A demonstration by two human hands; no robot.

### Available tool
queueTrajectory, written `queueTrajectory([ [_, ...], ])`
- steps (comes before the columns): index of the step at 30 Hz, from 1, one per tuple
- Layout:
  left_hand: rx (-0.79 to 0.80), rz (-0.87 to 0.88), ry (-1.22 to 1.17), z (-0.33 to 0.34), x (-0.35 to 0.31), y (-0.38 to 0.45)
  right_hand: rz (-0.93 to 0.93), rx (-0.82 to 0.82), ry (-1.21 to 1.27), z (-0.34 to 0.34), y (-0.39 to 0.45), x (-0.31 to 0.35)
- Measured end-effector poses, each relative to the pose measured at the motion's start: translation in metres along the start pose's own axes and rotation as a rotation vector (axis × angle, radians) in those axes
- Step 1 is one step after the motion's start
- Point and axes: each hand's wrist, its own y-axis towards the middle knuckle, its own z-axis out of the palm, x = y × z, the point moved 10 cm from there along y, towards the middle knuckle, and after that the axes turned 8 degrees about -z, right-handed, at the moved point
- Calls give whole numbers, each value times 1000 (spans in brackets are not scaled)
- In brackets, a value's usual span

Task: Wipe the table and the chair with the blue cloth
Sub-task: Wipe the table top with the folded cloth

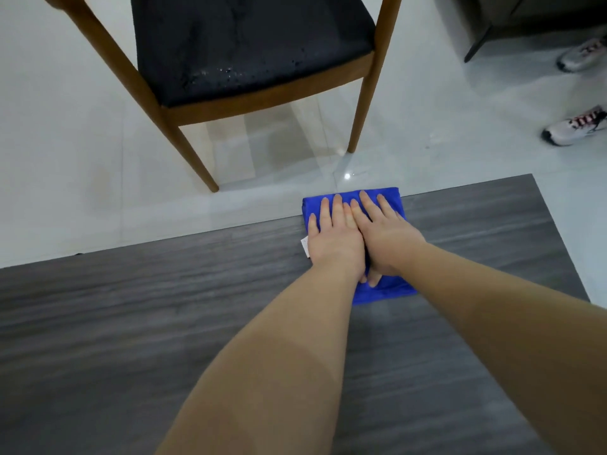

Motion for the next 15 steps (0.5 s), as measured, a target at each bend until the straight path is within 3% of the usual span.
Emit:
queueTrajectory([
  [7, -46, 91, -17, 3, 21, -1, -26, -13, -174, 22, 30, 5],
  [15, -52, 95, -14, 9, 98, -8, -21, -4, -128, -5, 20, 98],
])
